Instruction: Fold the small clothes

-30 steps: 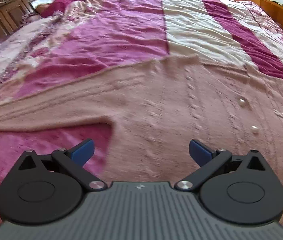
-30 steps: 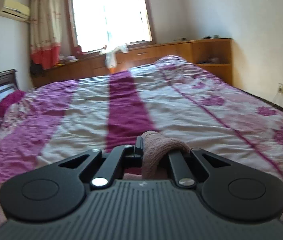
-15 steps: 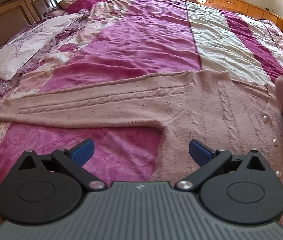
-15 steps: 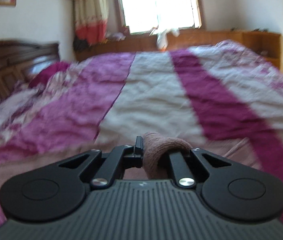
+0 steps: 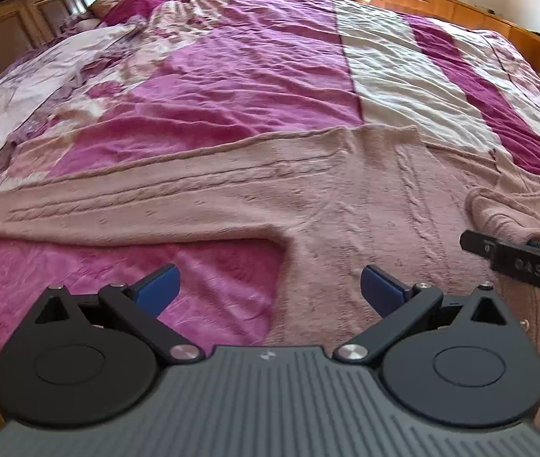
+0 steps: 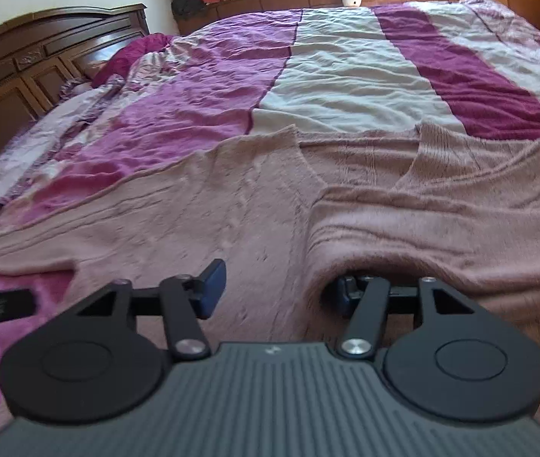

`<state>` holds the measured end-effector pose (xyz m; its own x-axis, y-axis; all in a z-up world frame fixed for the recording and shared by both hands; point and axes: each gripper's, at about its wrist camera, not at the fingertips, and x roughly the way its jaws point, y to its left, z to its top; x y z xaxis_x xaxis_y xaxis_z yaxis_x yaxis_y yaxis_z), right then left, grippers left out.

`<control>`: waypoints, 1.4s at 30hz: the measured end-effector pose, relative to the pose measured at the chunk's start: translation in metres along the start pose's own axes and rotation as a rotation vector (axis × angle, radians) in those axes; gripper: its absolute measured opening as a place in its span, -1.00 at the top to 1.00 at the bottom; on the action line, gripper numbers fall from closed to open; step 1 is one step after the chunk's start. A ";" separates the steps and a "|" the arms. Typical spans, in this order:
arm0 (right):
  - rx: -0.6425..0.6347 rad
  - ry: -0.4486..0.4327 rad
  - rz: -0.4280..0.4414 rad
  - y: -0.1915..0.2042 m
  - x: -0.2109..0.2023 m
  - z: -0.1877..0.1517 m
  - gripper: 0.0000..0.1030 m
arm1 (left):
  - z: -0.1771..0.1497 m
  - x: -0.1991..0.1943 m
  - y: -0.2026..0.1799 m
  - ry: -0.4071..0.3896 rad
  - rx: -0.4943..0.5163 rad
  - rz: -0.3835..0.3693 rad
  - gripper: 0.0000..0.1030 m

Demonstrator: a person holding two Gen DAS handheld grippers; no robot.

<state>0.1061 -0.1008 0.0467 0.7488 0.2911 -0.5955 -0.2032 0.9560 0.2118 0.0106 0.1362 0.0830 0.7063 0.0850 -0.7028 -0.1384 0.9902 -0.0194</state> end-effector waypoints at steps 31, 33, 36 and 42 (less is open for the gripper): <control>0.340 -0.153 -0.167 -0.156 -0.082 -0.025 0.58 | 0.024 0.017 -0.193 0.008 0.332 -0.240 -1.00; 0.354 -0.155 -0.186 -0.160 -0.080 -0.031 0.58 | 0.025 0.018 -0.207 -0.005 0.361 -0.241 -1.00; 0.387 -0.153 -0.196 -0.168 -0.079 -0.040 0.64 | 0.026 0.023 -0.229 0.000 0.385 -0.257 -1.00; 0.464 -0.178 -0.178 -0.181 -0.080 -0.058 0.66 | 0.016 0.035 -0.273 0.002 0.434 -0.304 -1.00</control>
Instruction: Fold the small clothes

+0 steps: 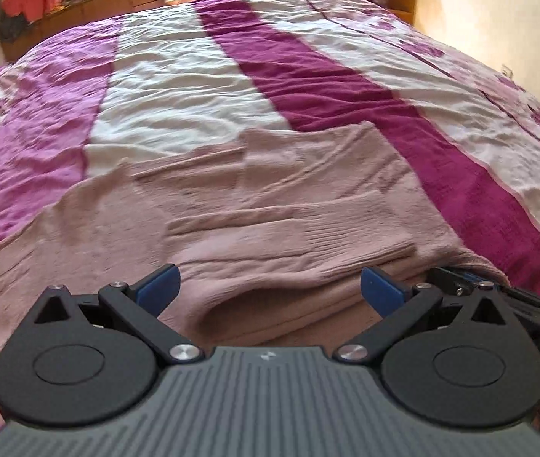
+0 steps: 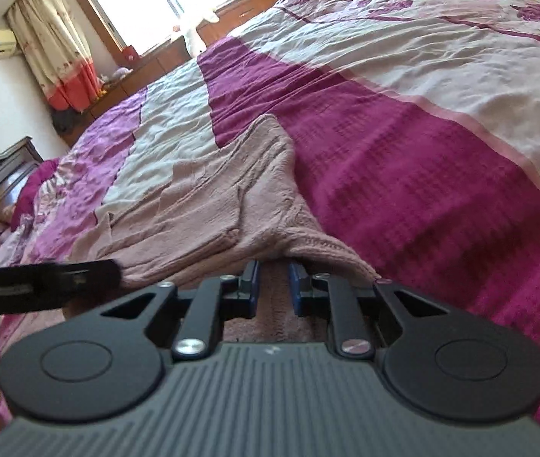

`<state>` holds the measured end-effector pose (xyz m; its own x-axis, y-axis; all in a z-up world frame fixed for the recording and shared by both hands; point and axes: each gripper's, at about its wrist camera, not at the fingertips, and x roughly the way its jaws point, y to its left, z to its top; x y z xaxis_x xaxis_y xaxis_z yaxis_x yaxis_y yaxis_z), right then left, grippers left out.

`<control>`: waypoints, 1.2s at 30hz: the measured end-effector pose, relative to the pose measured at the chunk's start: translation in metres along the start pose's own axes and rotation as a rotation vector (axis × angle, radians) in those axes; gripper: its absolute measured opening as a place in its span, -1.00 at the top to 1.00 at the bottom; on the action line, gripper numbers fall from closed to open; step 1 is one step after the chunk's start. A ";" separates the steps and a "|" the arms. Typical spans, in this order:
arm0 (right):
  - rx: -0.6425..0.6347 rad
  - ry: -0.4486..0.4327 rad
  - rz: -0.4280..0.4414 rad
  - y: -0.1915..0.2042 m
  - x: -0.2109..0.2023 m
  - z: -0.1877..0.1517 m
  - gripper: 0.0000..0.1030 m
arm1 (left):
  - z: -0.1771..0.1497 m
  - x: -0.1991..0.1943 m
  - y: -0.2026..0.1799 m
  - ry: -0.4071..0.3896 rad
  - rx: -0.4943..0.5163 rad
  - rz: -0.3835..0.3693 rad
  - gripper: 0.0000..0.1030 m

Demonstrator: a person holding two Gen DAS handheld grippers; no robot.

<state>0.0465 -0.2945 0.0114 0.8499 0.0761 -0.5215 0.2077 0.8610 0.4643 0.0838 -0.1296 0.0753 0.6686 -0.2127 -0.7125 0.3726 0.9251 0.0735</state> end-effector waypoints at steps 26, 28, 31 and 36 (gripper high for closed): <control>0.083 -0.037 0.051 -0.016 -0.001 -0.007 0.66 | 0.008 0.069 -0.040 -0.055 0.130 -0.090 -0.78; 0.090 -0.038 0.054 -0.017 -0.001 -0.007 0.66 | 0.010 0.074 -0.048 -0.049 0.159 -0.076 -0.78; 0.089 -0.040 0.053 -0.016 0.001 -0.008 0.65 | 0.011 0.073 -0.058 -0.081 0.205 -0.056 -0.38; 0.078 -0.047 0.045 -0.014 0.001 -0.010 0.65 | 0.012 0.061 -0.060 -0.100 0.209 -0.073 0.77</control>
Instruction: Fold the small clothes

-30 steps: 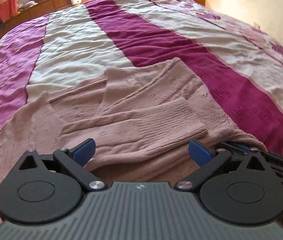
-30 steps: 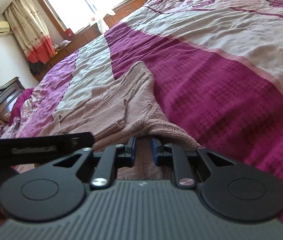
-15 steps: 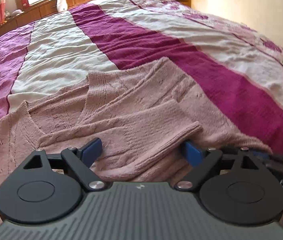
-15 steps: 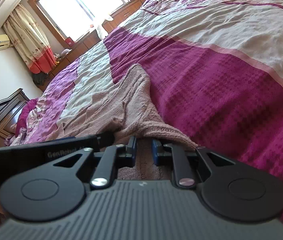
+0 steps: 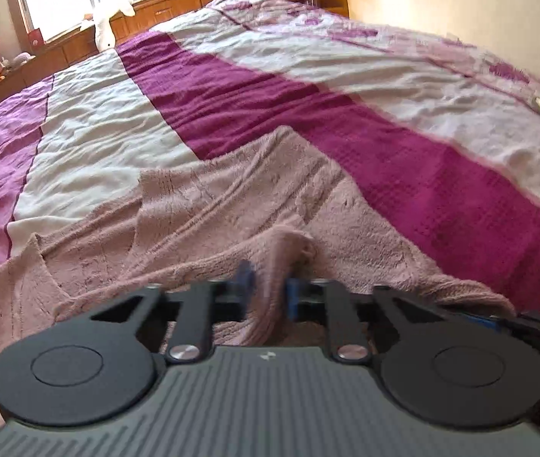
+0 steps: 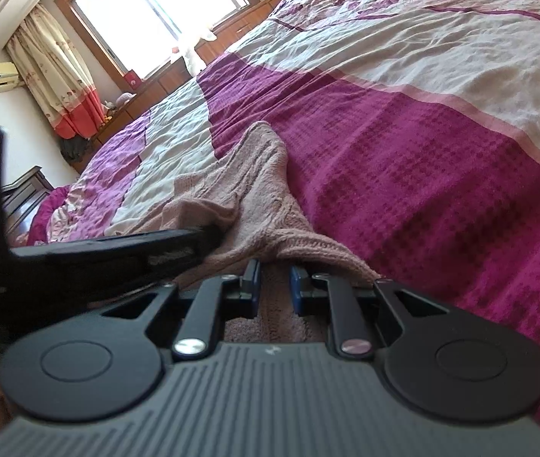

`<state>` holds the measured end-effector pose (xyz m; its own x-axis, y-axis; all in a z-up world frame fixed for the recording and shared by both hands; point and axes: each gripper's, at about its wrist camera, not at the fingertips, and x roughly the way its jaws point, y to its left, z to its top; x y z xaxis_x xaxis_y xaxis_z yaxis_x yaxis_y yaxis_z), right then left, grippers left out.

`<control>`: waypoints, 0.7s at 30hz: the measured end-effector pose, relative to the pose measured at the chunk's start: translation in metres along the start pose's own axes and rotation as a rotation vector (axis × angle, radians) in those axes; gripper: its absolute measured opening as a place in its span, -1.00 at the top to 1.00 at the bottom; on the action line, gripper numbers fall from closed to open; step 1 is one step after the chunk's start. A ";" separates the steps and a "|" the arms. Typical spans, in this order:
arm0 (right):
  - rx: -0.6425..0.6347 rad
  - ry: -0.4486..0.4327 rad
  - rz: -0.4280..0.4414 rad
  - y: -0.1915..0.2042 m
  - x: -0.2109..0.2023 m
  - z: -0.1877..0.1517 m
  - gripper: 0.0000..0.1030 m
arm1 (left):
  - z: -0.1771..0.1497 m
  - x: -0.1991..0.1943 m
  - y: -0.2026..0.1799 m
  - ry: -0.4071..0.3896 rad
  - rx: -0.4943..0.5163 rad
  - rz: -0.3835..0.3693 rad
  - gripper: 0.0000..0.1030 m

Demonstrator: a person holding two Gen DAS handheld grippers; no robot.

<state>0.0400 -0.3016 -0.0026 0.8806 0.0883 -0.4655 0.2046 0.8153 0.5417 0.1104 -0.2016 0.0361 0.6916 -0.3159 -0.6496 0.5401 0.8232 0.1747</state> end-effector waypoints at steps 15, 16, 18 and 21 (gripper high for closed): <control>-0.014 -0.014 -0.007 0.003 -0.002 -0.004 0.65 | -0.008 -0.047 0.091 -0.072 -0.265 0.034 0.83; -0.017 -0.015 -0.009 0.004 -0.002 -0.004 0.65 | -0.010 -0.052 0.092 -0.084 -0.266 0.046 0.83; -0.022 -0.016 -0.010 0.004 -0.002 -0.004 0.65 | -0.012 -0.063 0.099 -0.111 -0.300 0.067 0.84; -0.025 -0.018 -0.011 0.005 -0.002 -0.004 0.65 | -0.014 -0.080 0.116 -0.143 -0.368 0.119 0.84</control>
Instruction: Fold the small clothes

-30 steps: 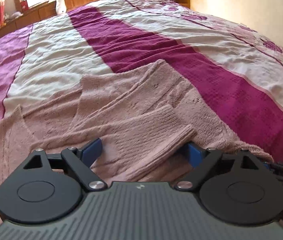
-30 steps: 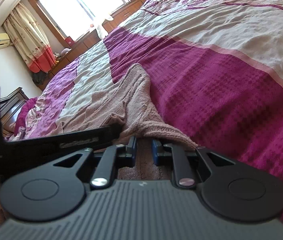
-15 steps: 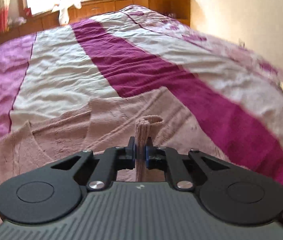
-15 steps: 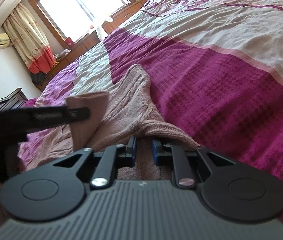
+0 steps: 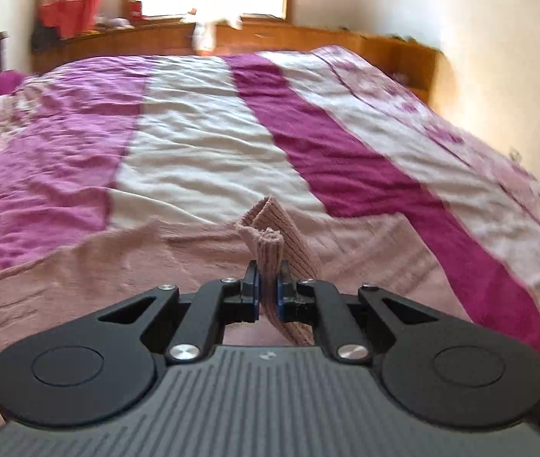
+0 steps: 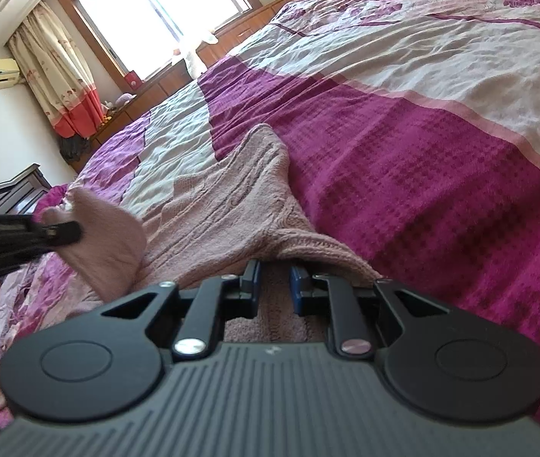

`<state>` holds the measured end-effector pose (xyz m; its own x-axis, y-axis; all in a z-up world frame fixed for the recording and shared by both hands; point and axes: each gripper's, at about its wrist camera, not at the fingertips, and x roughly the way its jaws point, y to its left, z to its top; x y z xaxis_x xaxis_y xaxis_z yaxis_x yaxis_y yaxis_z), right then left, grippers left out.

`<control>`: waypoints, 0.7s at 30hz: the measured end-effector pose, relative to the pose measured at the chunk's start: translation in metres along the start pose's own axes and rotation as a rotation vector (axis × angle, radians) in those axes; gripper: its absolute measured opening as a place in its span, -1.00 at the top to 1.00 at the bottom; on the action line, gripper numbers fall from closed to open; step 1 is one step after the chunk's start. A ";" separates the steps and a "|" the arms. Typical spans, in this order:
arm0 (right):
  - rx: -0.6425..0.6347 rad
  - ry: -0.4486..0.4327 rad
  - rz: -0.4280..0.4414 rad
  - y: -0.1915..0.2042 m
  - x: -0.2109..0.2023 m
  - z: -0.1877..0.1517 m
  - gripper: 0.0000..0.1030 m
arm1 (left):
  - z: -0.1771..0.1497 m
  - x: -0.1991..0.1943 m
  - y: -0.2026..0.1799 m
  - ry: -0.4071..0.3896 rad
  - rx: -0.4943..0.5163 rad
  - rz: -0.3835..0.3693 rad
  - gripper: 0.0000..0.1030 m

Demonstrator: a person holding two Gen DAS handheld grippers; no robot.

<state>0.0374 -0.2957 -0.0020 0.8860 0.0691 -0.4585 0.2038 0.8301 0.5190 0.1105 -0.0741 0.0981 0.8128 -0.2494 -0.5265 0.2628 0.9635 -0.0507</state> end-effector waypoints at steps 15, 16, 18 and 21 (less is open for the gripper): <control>-0.058 -0.005 -0.028 0.008 0.000 -0.002 0.65 | -0.042 -0.049 0.126 0.048 -0.102 0.258 0.84; -0.063 -0.005 -0.031 0.008 0.000 -0.001 0.65 | -0.049 -0.049 0.132 0.059 -0.108 0.273 0.84; -0.072 -0.004 -0.037 0.010 0.000 -0.001 0.65 | -0.059 -0.045 0.146 0.093 -0.112 0.306 0.83; -0.088 -0.001 -0.046 0.013 0.000 -0.001 0.64 | -0.074 -0.042 0.160 0.139 -0.142 0.320 0.82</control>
<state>0.0399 -0.2846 0.0039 0.8768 0.0290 -0.4799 0.2075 0.8777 0.4320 0.0796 0.0976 0.0492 0.7615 0.0723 -0.6442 -0.0756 0.9969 0.0224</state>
